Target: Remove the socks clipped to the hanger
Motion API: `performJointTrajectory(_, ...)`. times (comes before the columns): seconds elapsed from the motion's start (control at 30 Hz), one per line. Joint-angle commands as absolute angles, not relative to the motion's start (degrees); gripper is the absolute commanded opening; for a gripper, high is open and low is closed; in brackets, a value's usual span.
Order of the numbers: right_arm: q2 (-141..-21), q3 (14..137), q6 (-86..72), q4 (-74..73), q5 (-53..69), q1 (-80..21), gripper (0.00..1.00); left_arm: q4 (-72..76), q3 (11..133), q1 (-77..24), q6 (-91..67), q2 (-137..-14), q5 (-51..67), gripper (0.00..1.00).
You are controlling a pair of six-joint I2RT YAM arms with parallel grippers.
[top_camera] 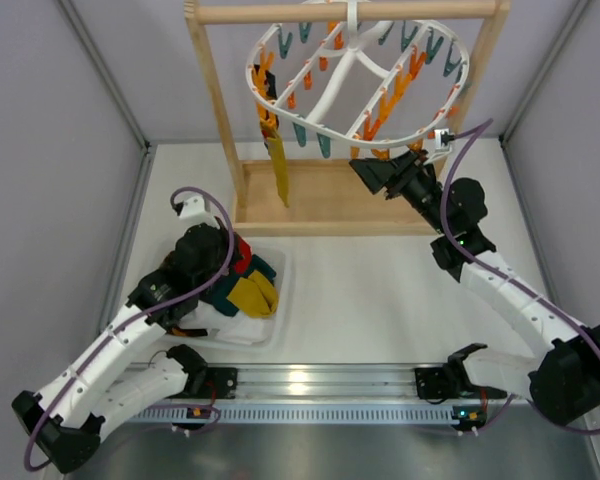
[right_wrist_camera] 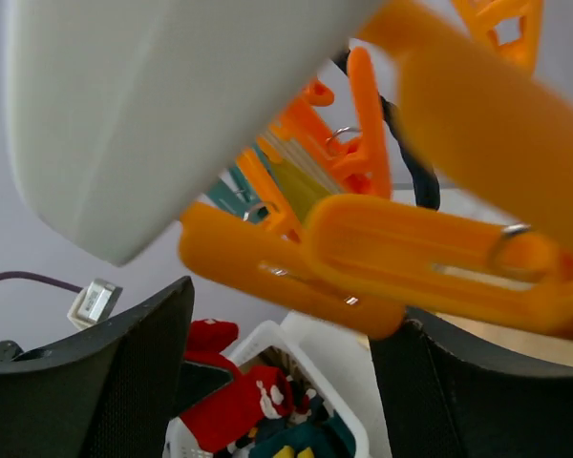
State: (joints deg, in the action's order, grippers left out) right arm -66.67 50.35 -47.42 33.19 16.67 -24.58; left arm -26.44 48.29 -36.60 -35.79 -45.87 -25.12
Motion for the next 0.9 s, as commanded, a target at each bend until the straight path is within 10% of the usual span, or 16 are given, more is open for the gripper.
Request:
performJointTrajectory(0.0, -62.68, 51.16, -41.58, 26.82, 15.21, -24.26, 0.7, -36.11, 46.85, -36.21, -41.2, -44.65, -35.68, 0.0)
performJointTrajectory(0.33, -49.67, 44.39, -35.08, 12.76, 9.76, -24.35, 1.0, -43.06, 35.16, -36.21, -52.12, -31.99, -31.65, 0.12)
performJointTrajectory(0.43, -46.06, 43.07, -32.61, 7.75, 9.14, -24.35, 0.99, -43.95, 35.6, -36.74, -53.08, -32.78, -28.57, 0.34)
performJointTrajectory(0.6, -40.88, 39.99, -29.01, 2.21, 5.46, -24.26, 0.99, -44.47, 34.98, -36.83, -55.02, -30.42, -26.03, 0.99)
performJointTrajectory(0.87, -40.43, 41.83, -25.84, -3.25, 5.01, -24.26, 0.99, -44.56, 42.36, -36.74, -49.31, -25.67, -16.88, 0.99)
